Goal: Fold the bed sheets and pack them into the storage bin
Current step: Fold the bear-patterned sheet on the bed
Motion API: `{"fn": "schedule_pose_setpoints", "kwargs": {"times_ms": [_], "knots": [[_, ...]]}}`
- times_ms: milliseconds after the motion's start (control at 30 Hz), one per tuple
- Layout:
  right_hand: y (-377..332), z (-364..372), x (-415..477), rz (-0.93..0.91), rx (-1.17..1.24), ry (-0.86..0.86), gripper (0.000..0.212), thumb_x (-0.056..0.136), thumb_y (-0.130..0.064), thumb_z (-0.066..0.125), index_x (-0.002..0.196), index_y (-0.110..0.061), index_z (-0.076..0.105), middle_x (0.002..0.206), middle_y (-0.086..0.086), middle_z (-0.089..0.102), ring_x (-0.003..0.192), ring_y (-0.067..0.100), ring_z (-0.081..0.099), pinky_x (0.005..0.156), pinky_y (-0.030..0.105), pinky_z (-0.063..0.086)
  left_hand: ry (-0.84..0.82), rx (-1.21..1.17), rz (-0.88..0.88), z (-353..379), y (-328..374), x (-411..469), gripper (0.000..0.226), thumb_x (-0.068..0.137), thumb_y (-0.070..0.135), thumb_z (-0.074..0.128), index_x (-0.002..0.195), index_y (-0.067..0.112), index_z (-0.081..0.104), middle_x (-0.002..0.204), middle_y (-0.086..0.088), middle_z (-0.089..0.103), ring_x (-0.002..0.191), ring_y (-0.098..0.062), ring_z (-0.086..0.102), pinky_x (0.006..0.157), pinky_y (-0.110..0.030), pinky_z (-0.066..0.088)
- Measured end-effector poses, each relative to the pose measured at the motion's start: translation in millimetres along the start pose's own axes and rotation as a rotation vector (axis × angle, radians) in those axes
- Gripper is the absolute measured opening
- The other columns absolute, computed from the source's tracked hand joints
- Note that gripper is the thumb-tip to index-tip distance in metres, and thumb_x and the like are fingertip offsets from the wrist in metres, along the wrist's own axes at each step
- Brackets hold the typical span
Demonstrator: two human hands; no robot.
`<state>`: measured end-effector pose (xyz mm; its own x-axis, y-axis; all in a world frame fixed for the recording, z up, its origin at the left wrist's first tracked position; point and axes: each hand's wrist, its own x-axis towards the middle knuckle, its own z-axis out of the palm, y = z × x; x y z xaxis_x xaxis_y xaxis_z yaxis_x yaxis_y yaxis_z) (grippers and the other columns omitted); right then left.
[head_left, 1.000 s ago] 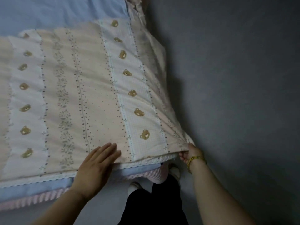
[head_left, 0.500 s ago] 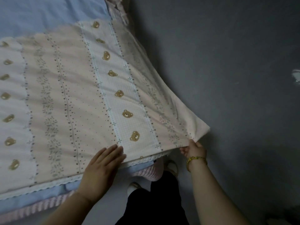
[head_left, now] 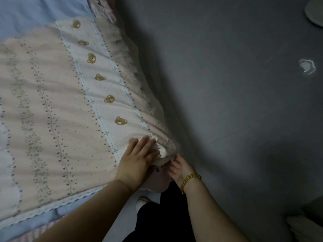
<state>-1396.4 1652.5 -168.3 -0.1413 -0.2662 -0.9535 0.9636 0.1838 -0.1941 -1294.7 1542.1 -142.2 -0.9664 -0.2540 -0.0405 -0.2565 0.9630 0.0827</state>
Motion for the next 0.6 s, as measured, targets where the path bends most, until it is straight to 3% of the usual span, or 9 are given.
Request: {"fn": "schedule_pose_setpoints", "kwargs": {"times_ms": [133,267,333,433,533,600], "knots": [[-8.9,-4.5,5.1,-0.098,0.148,0.034,0.041,0.100,-0.019,0.032,0.136,0.001,0.037,0.141,0.017,0.041,0.133,0.029,0.035,0.106,0.035,0.031,0.047,-0.189,-0.095,3.2,2.2,8.8,0.034,0.073,0.033,0.044,0.074,0.021,0.076,0.103,-0.008,0.071,0.108,-0.022,0.043,0.091,-0.035,0.029],[-21.4,-5.9,9.4,-0.133,0.253,0.023,0.042,0.099,-0.022,0.038,0.136,-0.005,0.039,0.139,0.015,0.045,0.112,0.026,0.048,0.094,0.035,0.038,0.065,-0.334,-0.129,3.3,2.1,8.8,0.032,0.074,0.029,0.045,0.074,0.019,0.075,0.094,-0.003,0.073,0.107,-0.018,0.044,0.092,-0.029,0.028],[-28.0,-0.3,21.1,-0.141,0.273,0.058,0.045,0.094,-0.026,0.050,0.134,-0.006,0.043,0.132,0.014,0.049,0.115,0.028,0.051,0.087,0.037,0.046,0.066,-0.360,-0.112,3.0,0.3,6.0,0.031,0.074,0.027,0.044,0.076,0.018,0.074,0.093,-0.001,0.073,0.108,-0.017,0.045,0.098,-0.023,0.021],[-35.7,5.7,47.5,-0.140,0.123,0.160,0.068,0.072,-0.037,0.073,0.128,-0.007,0.050,0.129,0.013,0.055,0.113,0.029,0.056,0.094,0.046,0.048,0.038,-0.364,-0.103,3.2,-1.3,5.7,0.031,0.073,0.027,0.044,0.077,0.019,0.073,0.094,0.000,0.072,0.109,-0.017,0.045,0.103,-0.017,0.012],[-36.9,9.2,53.1,0.008,-0.015,0.173,0.050,0.089,-0.032,0.056,0.129,-0.003,0.050,0.110,0.012,0.061,0.096,0.025,0.057,0.096,0.042,0.046,0.019,-0.342,-0.113,7.0,-1.3,6.7,0.030,0.073,0.028,0.045,0.076,0.019,0.073,0.095,0.001,0.072,0.110,-0.016,0.045,0.108,-0.015,0.006],[-34.5,10.9,50.7,0.097,-0.022,0.119,0.049,0.097,-0.036,0.040,0.134,-0.003,0.044,0.112,0.015,0.063,0.093,0.026,0.053,0.091,0.034,0.047,0.017,-0.368,-0.119,12.6,-3.6,6.4,0.029,0.074,0.029,0.045,0.076,0.020,0.073,0.096,0.001,0.072,0.110,-0.016,0.044,0.108,-0.015,0.006]]}}
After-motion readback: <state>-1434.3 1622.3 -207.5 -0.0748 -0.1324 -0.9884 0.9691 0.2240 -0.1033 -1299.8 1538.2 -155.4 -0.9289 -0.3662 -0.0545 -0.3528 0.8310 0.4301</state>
